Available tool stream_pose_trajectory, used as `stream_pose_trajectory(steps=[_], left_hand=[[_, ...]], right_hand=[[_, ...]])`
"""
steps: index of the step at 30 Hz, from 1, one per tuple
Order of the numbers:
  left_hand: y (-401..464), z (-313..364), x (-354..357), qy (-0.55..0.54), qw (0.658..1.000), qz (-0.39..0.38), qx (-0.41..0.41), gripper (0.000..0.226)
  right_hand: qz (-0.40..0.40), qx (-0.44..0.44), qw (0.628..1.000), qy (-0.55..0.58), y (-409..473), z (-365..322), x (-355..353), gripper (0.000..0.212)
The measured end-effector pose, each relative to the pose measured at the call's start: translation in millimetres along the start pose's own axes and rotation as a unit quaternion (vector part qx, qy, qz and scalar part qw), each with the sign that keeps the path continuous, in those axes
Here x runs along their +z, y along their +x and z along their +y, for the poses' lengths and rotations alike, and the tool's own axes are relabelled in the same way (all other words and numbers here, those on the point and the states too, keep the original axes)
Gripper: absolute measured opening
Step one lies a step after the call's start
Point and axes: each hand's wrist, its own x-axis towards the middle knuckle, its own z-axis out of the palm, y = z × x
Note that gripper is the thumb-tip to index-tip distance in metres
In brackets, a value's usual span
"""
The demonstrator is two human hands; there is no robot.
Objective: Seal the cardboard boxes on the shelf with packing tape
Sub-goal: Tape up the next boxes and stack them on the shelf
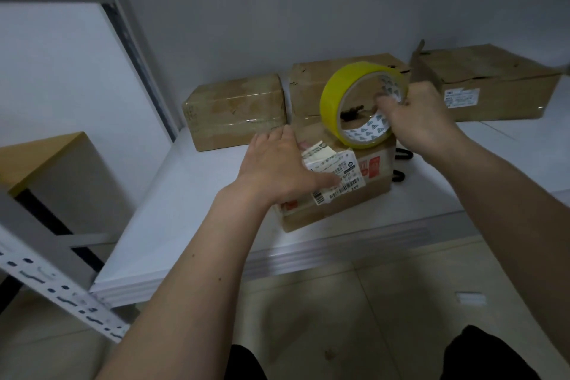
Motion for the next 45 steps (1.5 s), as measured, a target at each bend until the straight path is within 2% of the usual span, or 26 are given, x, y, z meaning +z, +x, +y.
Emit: stream_pose_trajectory(steps=[5, 8, 16, 19, 24, 28, 32, 45], left_hand=[[-1, 2, -1, 0.003, 1.000, 0.000, -0.002, 0.095], [-1, 2, -1, 0.002, 1.000, -0.002, -0.005, 0.095], [14, 28, -14, -0.013, 0.998, -0.062, -0.022, 0.108], [18, 38, -6, -0.026, 0.999, -0.035, -0.004, 0.115], [23, 32, 3, -0.021, 0.999, -0.027, 0.012, 0.115], [24, 32, 4, -0.015, 1.000, -0.015, 0.017, 0.119], [22, 31, 2, -0.024, 0.999, -0.023, 0.002, 0.119], [20, 35, 1, -0.027, 0.999, -0.015, -0.026, 0.114]], right_hand=[[-0.013, 0.009, 1.000, 0.000, 4, 1, -7, 0.027], [-0.022, 0.029, 0.998, 0.043, 8, 4, -12, 0.020], [-0.015, 0.010, 1.000, 0.012, 6, 1, -14, 0.015], [-0.008, 0.012, 1.000, 0.012, 4, 3, -14, 0.020], [-0.025, 0.055, 0.994, 0.091, -10, 17, 6, 0.023], [0.013, 0.024, 0.997, 0.072, -4, 12, 6, 0.027], [-0.002, 0.021, 0.998, 0.056, 8, 12, -4, 0.027], [0.002, 0.086, 0.969, 0.230, 24, 27, -20, 0.015]])
